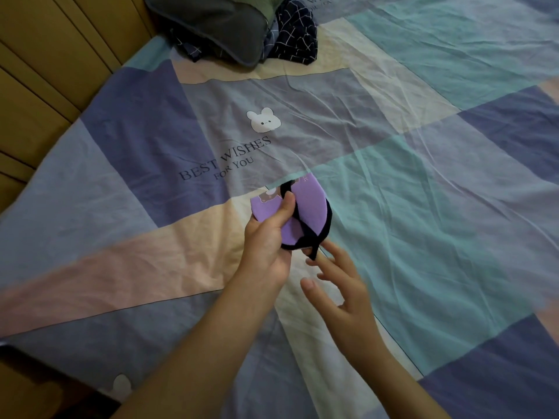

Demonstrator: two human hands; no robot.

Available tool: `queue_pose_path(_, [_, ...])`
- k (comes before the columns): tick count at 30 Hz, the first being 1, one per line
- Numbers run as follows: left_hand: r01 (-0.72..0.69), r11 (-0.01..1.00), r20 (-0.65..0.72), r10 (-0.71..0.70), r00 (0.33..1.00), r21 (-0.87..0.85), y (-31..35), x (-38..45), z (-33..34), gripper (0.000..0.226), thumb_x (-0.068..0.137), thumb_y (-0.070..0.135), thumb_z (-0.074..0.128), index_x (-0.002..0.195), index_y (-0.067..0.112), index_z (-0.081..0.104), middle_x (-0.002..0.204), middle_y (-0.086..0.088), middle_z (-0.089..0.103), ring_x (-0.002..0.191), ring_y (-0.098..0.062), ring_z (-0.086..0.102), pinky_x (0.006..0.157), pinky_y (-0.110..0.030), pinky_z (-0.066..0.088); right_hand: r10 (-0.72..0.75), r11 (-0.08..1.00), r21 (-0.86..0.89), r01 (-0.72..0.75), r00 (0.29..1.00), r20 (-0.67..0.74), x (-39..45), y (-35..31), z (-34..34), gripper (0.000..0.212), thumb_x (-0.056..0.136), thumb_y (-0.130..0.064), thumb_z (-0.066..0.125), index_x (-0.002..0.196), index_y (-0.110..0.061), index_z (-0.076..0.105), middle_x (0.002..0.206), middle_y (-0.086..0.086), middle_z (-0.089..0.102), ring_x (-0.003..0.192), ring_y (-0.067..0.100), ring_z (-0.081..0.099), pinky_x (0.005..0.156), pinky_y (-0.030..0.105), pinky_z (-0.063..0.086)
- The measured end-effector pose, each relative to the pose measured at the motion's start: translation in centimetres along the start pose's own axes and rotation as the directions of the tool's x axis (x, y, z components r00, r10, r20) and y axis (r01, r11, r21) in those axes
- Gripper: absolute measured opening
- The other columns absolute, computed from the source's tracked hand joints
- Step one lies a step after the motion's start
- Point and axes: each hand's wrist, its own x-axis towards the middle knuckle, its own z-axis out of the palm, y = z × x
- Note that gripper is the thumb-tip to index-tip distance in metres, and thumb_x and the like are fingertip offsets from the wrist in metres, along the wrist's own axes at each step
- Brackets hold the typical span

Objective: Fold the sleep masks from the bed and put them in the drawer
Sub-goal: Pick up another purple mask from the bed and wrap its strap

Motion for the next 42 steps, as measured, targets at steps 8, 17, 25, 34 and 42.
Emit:
queue_pose_path(8, [-0.046, 0.962, 0.203, -0.01, 0.979, 0.268, -0.7, -1.0, -1.9, 0.051, 0.074, 0.022, 0.069, 0.119, 0.002, 0.061, 0.108, -0.01, 0.071, 0.098, -0.018, 0.068, 0.083, -0.026, 0.055, 0.467, 0.733, 0.613, -0.295, 0.873, -0.138, 2.0, -0.4, -2.4, 0.032, 0.089, -0.02, 0.055, 0.119, -0.016, 0.062, 0.119, 0.008, 0.068, 0.095, 0.019, 0.068, 0.078, 0.034, 0.055])
queue_pose_path(17, [0.051, 0.927, 0.125, -0.104, 0.987, 0.372, -0.6, -1.0, -2.9, 0.042, 0.093, 0.039, 0.053, 0.122, 0.01, 0.056, 0.122, -0.014, 0.065, 0.113, -0.027, 0.062, 0.097, -0.045, 0.048, -0.066, 0.989, -0.132, 0.065, 0.998, 0.001, 3.5, -1.6, -2.1, 0.044, 0.073, -0.012, 0.079, 0.112, -0.024, 0.065, 0.135, -0.012, 0.046, 0.119, 0.008, 0.052, 0.074, 0.019, 0.054])
queue_pose_path(25, [-0.124, 0.781, 0.217, -0.015, 0.976, 0.612, 0.9, -1.4, -6.2, 0.025, 0.098, 0.039, 0.044, 0.111, 0.025, 0.06, 0.111, 0.005, 0.069, 0.104, -0.01, 0.065, 0.091, -0.028, 0.05, -0.065, 0.977, -0.198, 0.076, 0.996, 0.058, 3.6, -1.3, 0.6, 0.032, 0.07, 0.001, 0.079, 0.096, -0.018, 0.073, 0.124, -0.008, 0.057, 0.116, 0.001, 0.052, 0.09, 0.01, 0.041])
queue_pose_path(34, [-0.184, -0.252, 0.272, 0.376, 0.886, 0.95, 5.0, -6.6, -18.5, 0.044, 0.087, 0.052, 0.038, 0.119, 0.028, 0.056, 0.109, 0.011, 0.064, 0.1, -0.017, 0.06, 0.083, -0.036, 0.046, -0.073, 0.977, -0.179, 0.114, 0.972, 0.222, 2.6, -3.2, 5.7, 0.035, 0.071, 0.004, 0.076, 0.093, -0.023, 0.073, 0.12, -0.011, 0.058, 0.112, -0.006, 0.053, 0.091, 0.008, 0.04])
queue_pose_path(42, [0.301, -0.081, -0.218, 0.515, 0.829, 0.95, 2.1, -18.6, -34.2, 0.046, 0.094, 0.046, 0.046, 0.136, 0.029, 0.038, 0.118, 0.012, 0.062, 0.103, -0.009, 0.06, 0.08, -0.029, 0.049, -0.069, 0.971, -0.149, 0.188, 0.813, 0.578, -3.6, -4.0, 14.9, 0.032, 0.07, 0.005, 0.076, 0.095, -0.015, 0.074, 0.119, -0.004, 0.058, 0.111, -0.006, 0.053, 0.092, 0.005, 0.037])
